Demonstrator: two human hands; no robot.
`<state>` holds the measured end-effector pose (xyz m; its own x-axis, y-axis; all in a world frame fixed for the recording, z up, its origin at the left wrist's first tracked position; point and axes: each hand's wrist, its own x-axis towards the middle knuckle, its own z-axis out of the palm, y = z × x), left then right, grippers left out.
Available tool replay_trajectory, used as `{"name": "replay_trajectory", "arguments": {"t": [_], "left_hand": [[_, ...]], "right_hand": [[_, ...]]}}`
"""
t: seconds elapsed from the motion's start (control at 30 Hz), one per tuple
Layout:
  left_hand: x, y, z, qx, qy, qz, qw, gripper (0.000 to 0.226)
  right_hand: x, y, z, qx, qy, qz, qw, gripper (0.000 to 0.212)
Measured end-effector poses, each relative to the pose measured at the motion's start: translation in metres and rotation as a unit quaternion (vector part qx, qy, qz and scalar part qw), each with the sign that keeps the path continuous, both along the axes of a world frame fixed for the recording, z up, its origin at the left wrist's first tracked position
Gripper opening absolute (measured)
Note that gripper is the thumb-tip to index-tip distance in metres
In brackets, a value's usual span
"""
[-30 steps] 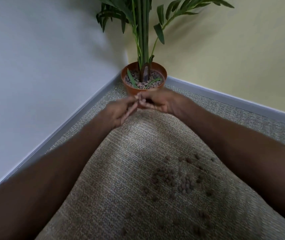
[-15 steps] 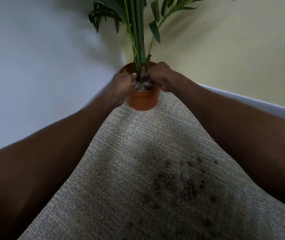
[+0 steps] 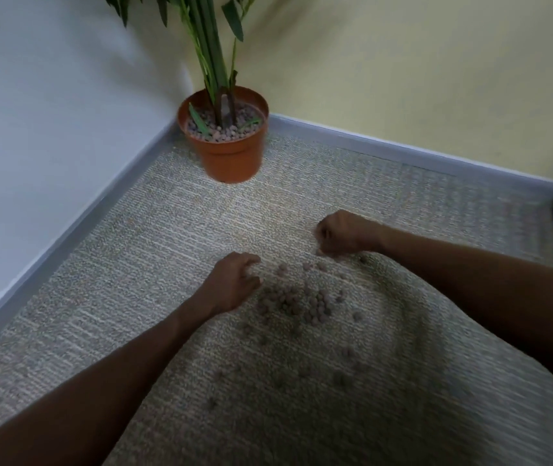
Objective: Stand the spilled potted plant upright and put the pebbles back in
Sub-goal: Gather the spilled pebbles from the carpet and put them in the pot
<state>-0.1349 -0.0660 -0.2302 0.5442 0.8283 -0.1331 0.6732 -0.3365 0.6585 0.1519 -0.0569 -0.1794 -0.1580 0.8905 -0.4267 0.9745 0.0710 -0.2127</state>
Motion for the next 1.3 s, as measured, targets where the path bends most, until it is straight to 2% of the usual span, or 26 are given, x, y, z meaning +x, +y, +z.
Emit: {"name": "replay_trajectory", "arguments": {"t": [0.13, 0.2, 0.3, 0.4, 0.57, 0.6, 0.7, 0.77, 0.87, 0.93, 1.0, 1.13, 1.3], "left_hand": [[0.024, -0.009, -0.008, 0.08, 0.018, -0.078, 0.994, 0.055], [0.038, -0.012, -0.01, 0.074, 0.025, -0.109, 0.991, 0.06], [0.051, -0.018, -0.01, 0.071, 0.04, -0.135, 0.987, 0.053], [0.049, -0.019, -0.017, 0.089, 0.025, -0.159, 0.983, 0.046], [0.045, -0.024, -0.018, 0.14, -0.016, -0.208, 0.968, 0.029], [0.042, -0.025, -0.017, 0.147, -0.018, -0.22, 0.964, 0.03], [0.027, -0.025, -0.019, 0.148, 0.017, -0.244, 0.958, 0.052], [0.018, -0.025, -0.021, 0.142, 0.038, -0.245, 0.958, 0.056], [0.014, -0.031, -0.019, 0.139, 0.033, -0.218, 0.966, 0.051], [0.016, -0.038, -0.018, 0.14, 0.026, -0.195, 0.971, 0.045], [0.019, -0.045, -0.019, 0.141, 0.023, -0.173, 0.975, 0.038], [0.026, -0.047, -0.013, 0.142, 0.015, -0.135, 0.98, 0.036], [0.031, -0.048, -0.01, 0.157, 0.017, -0.131, 0.979, 0.037]], "right_hand": [[0.035, -0.035, -0.026, 0.035, -0.021, -0.11, 0.993, 0.055], [0.039, -0.05, -0.036, 0.037, 0.002, -0.148, 0.988, 0.063], [0.031, -0.062, -0.048, 0.049, 0.067, -0.146, 0.986, 0.044], [0.014, -0.066, -0.052, 0.08, 0.095, -0.094, 0.988, 0.02], [-0.011, -0.06, -0.049, 0.075, 0.144, -0.029, 0.986, 0.018], [-0.016, -0.059, -0.046, 0.058, 0.155, -0.014, 0.986, 0.017], [-0.029, -0.064, -0.039, 0.035, 0.162, 0.047, 0.985, 0.011], [-0.029, -0.068, -0.039, 0.033, 0.158, 0.096, 0.982, 0.027], [-0.022, -0.077, -0.036, -0.005, 0.102, 0.153, 0.983, 0.083], [-0.021, -0.083, -0.043, 0.007, 0.082, 0.185, 0.979, 0.097], [-0.024, -0.085, -0.045, 0.016, 0.098, 0.175, 0.98, 0.088], [-0.032, -0.084, -0.044, 0.044, 0.16, 0.122, 0.978, 0.05], [-0.043, -0.083, -0.048, 0.075, 0.18, 0.085, 0.977, 0.032]]}}
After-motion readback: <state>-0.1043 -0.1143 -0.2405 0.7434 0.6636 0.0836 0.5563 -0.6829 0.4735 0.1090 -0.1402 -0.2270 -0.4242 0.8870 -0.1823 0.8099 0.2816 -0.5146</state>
